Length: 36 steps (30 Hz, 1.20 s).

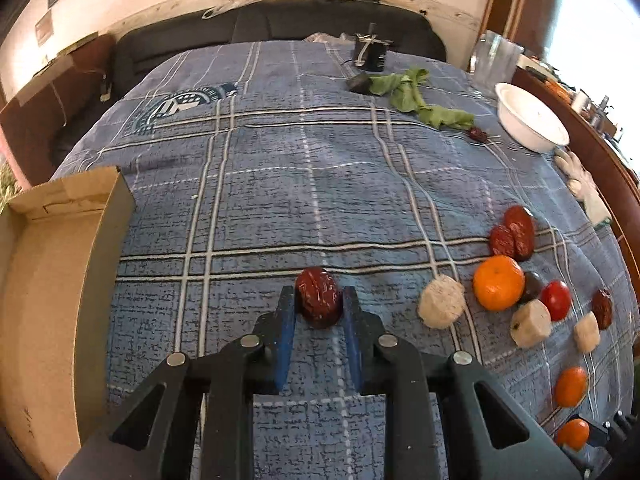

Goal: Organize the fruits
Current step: 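Carry the red date in the left tool while the right tool carries an orange into the cardboard tray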

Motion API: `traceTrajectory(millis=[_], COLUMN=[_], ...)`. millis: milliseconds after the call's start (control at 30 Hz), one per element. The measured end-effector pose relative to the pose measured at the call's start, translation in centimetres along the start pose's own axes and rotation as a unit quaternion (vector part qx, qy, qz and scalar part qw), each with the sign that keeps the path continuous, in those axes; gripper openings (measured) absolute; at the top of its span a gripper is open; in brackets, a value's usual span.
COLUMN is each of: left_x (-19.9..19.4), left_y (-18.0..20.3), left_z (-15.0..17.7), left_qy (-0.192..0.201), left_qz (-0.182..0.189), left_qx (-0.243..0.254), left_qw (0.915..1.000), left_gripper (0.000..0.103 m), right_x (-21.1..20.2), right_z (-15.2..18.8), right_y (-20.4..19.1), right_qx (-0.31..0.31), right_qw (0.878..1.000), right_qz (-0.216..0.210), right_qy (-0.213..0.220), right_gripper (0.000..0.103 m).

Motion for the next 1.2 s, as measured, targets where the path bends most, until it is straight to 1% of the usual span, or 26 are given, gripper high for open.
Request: traceTrajectory(millis=[133, 233, 367, 400, 533, 633, 767, 800, 867, 967, 1033, 1133, 1200], left_x=[-1.1, -3.2, -6.4, -7.0, -9.9, -11.5, -13.1, -13.4, -13.6, -13.2, -12.8, -12.1, -11.8], left_y=[-0.6, -1.6, -3.7, -4.3, -7.8, -11.1, -16.2, -17.3, -19.7, -22.7, -24.0, -25.3, -25.6], left_z=[0.5, 1.0, 2.1, 2.3, 3.4, 4.5, 6.7, 7.2, 8.4, 10.0, 10.7, 11.6, 12.0], left_qy=[0.008, 0.025, 0.045, 0.048, 0.068, 0.075, 0.077, 0.076, 0.068, 0.049, 0.038, 0.025, 0.018], left_qz=[0.013, 0.031, 0.046, 0.044, 0.019, -0.011, -0.077, -0.087, -0.108, -0.127, -0.132, -0.131, -0.133], left_qx=[-0.013, -0.036, -0.069, -0.075, -0.103, -0.125, -0.147, -0.152, -0.165, -0.187, -0.198, -0.204, -0.205], left_qw=[0.9998, 0.9986, 0.9956, 0.9950, 0.9922, 0.9893, 0.9830, 0.9816, 0.9779, 0.9728, 0.9705, 0.9698, 0.9696], left_gripper=[0.021, 0.022, 0.022, 0.022, 0.022, 0.022, 0.022, 0.022, 0.022, 0.022, 0.022, 0.022, 0.022], right_x=[0.2, -0.3, -1.2, -1.5, -2.4, -2.9, -2.4, -1.9, -0.8, 1.4, 3.1, 6.0, 7.9], right_z=[-0.1, 0.0, -0.1, -0.2, -1.2, -2.7, -4.6, -5.1, -5.5, -5.7, -5.4, -4.9, -4.7], right_y=[-0.4, -0.4, -1.0, -1.4, -3.7, -6.5, -11.7, -13.5, -16.5, -21.4, -24.3, -27.8, -29.2], right_qx=[-0.008, -0.003, -0.003, -0.005, -0.030, -0.054, -0.092, -0.105, -0.127, -0.170, -0.194, -0.226, -0.239], right_qw=[1.000, 1.000, 1.000, 1.000, 0.999, 0.996, 0.987, 0.984, 0.978, 0.968, 0.962, 0.953, 0.951], right_qz=[0.012, 0.008, 0.000, -0.004, -0.025, -0.060, -0.125, -0.143, -0.165, -0.184, -0.191, -0.198, -0.193], right_qy=[0.001, 0.007, 0.017, 0.020, 0.031, 0.039, 0.038, 0.033, 0.023, 0.006, -0.008, -0.030, -0.042], right_gripper=[0.032, 0.032, 0.032, 0.032, 0.032, 0.033, 0.033, 0.033, 0.033, 0.033, 0.033, 0.033, 0.033])
Point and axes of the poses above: each gripper's, at about its wrist camera, not at the fingertips, and x roughly the way its jaws point, y to its right, z to its underside, the point moved 1 cm from there along x, roughly the way its jaws point, and after that the axes turned 7 degrees about -z, right-handed, at the moved point
